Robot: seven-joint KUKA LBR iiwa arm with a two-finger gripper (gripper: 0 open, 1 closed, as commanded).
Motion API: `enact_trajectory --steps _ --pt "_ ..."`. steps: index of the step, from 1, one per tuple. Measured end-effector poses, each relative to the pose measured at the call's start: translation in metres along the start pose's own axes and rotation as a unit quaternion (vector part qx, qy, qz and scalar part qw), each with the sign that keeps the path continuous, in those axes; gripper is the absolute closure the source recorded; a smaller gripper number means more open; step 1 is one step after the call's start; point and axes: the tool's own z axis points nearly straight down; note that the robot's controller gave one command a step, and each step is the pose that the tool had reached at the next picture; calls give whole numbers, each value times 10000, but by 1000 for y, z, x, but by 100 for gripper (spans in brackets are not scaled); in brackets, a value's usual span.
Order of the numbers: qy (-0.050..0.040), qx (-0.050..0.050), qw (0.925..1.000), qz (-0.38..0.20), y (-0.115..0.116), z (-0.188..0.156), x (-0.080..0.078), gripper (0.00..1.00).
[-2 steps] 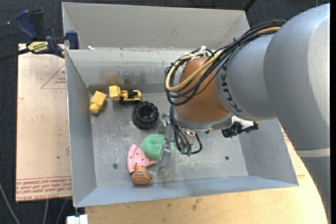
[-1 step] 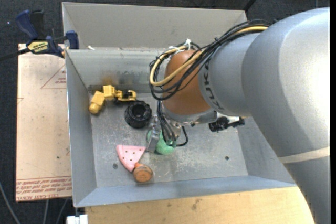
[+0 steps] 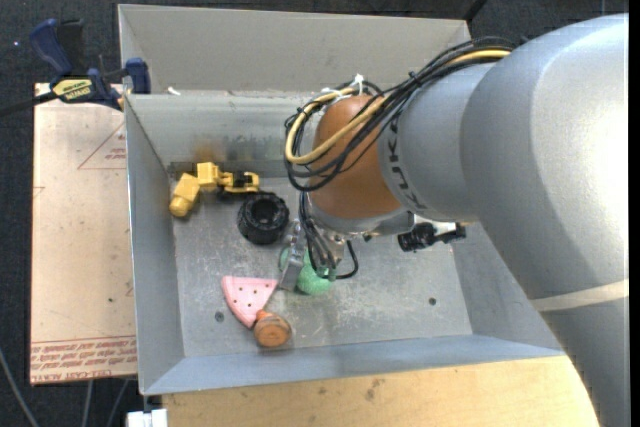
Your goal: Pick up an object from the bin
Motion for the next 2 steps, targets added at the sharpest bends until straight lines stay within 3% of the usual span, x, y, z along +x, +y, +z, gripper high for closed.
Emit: enact_trajectory --steps 1,2 --pt "22 15 9996 -266 -21 -62 -9 100" --pt "-34 -8 9994 -340 -32 -87 -19 100"
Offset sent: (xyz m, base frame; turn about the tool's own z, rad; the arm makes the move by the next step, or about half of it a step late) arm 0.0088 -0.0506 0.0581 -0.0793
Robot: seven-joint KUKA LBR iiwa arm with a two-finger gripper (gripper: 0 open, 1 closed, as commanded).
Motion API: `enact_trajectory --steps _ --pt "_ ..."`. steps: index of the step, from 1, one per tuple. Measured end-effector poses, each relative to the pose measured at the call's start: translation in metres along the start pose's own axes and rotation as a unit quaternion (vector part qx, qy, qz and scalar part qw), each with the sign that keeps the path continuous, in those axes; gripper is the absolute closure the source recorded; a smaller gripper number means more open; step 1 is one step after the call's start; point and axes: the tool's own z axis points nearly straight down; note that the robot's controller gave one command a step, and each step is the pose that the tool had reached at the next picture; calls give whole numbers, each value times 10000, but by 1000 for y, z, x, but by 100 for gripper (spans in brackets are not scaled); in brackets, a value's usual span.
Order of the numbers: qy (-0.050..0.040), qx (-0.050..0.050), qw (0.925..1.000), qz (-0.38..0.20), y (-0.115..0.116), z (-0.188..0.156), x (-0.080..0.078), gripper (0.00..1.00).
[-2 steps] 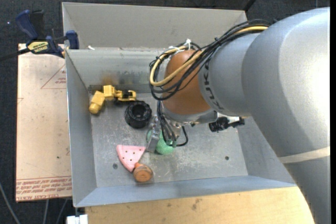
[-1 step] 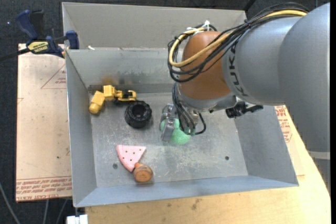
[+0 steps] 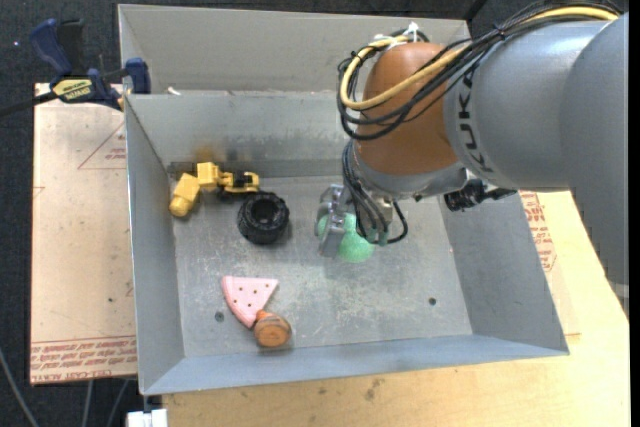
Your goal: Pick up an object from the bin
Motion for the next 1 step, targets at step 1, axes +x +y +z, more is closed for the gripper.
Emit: enact_trajectory --steps 1 --pt "28 12 9999 -152 -16 -52 10 100"
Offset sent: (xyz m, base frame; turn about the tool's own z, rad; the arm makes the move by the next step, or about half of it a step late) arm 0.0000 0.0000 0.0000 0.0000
